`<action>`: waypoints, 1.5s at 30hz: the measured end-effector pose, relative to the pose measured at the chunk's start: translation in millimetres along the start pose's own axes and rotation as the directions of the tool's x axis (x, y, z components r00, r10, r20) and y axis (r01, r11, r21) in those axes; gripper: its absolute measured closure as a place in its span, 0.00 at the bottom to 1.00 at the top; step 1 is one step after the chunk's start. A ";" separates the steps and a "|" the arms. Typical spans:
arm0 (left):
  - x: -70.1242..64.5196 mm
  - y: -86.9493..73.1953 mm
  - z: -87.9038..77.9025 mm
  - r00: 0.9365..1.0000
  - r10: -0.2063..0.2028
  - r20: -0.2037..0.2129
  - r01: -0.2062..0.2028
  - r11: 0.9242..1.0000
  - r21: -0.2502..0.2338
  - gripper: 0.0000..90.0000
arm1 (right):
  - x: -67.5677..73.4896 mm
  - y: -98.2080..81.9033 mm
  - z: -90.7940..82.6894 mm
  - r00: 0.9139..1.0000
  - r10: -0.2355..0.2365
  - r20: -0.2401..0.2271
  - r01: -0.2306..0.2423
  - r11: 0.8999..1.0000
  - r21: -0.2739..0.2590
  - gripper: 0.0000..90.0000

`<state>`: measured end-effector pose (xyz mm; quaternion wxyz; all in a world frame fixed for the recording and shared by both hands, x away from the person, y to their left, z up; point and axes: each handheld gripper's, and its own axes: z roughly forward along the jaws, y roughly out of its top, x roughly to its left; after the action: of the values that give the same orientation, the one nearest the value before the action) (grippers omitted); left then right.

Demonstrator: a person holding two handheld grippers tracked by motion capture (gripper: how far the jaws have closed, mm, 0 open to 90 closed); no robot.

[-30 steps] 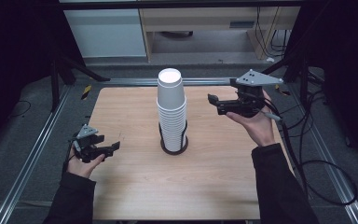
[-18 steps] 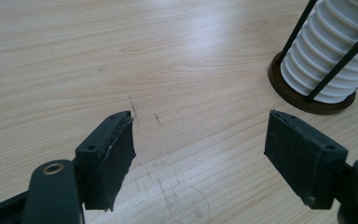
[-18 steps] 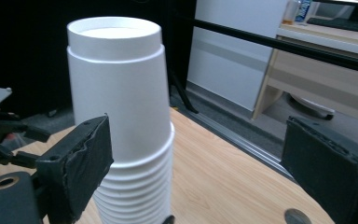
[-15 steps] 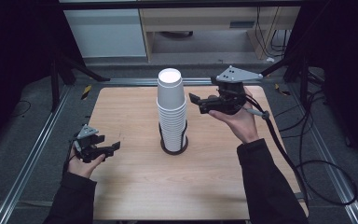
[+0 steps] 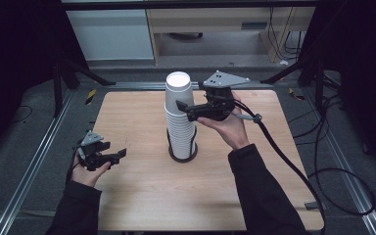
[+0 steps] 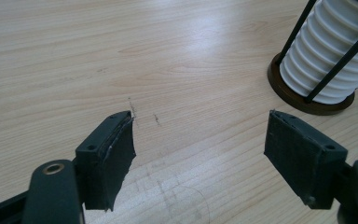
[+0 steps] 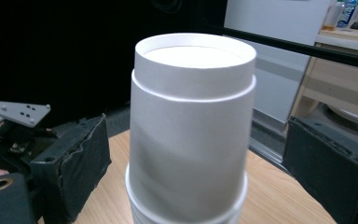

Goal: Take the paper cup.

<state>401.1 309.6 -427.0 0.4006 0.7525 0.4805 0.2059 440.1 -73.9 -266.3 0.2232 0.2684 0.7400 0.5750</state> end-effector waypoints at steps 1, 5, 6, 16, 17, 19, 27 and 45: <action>0.0 0.0 0.0 1.000 0.000 0.000 0.000 1.000 0.000 0.26 | 0.0 0.0 0.0 1.000 0.000 0.000 0.000 1.000 0.000 0.08; -0.1 0.4 -0.6 1.000 -0.001 0.001 0.001 1.000 -0.006 0.26 | 2.1 -3.7 14.8 1.000 0.013 0.004 -0.013 1.000 -0.007 0.08; -0.1 0.4 -0.6 1.000 -0.001 0.001 0.001 1.000 -0.006 0.26 | 2.1 -3.7 14.8 1.000 0.013 0.004 -0.013 1.000 -0.007 0.08; 0.4 0.3 -0.4 1.000 0.001 0.001 -0.001 1.000 -0.006 0.26 | 3.5 -14.4 35.0 0.999 0.042 0.016 -0.042 0.999 -0.005 0.07; 0.2 0.2 -0.3 1.000 -0.001 0.001 0.001 1.000 -0.006 0.26 | 3.4 -15.2 36.4 0.999 0.041 0.018 -0.041 0.999 -0.008 0.07; 0.0 0.2 -0.1 1.000 -0.002 0.001 0.002 1.000 -0.006 0.26 | 3.7 -15.9 37.7 0.999 0.045 0.019 -0.045 0.999 -0.006 0.06; 0.2 0.0 0.1 1.000 -0.001 0.000 0.001 1.000 -0.004 0.26 | 6.0 -21.5 46.3 0.999 0.048 0.024 -0.048 0.999 -0.010 0.07; 0.8 0.4 -1.0 1.000 -0.001 -0.001 0.001 1.000 -0.006 0.26 | 9.0 -25.7 51.0 0.999 0.012 0.050 -0.012 1.000 -0.003 0.14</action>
<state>401.0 310.6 -426.1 0.4028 0.7509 0.4804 0.2076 462.3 -35.8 -303.6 0.2385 0.2866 0.7319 0.5704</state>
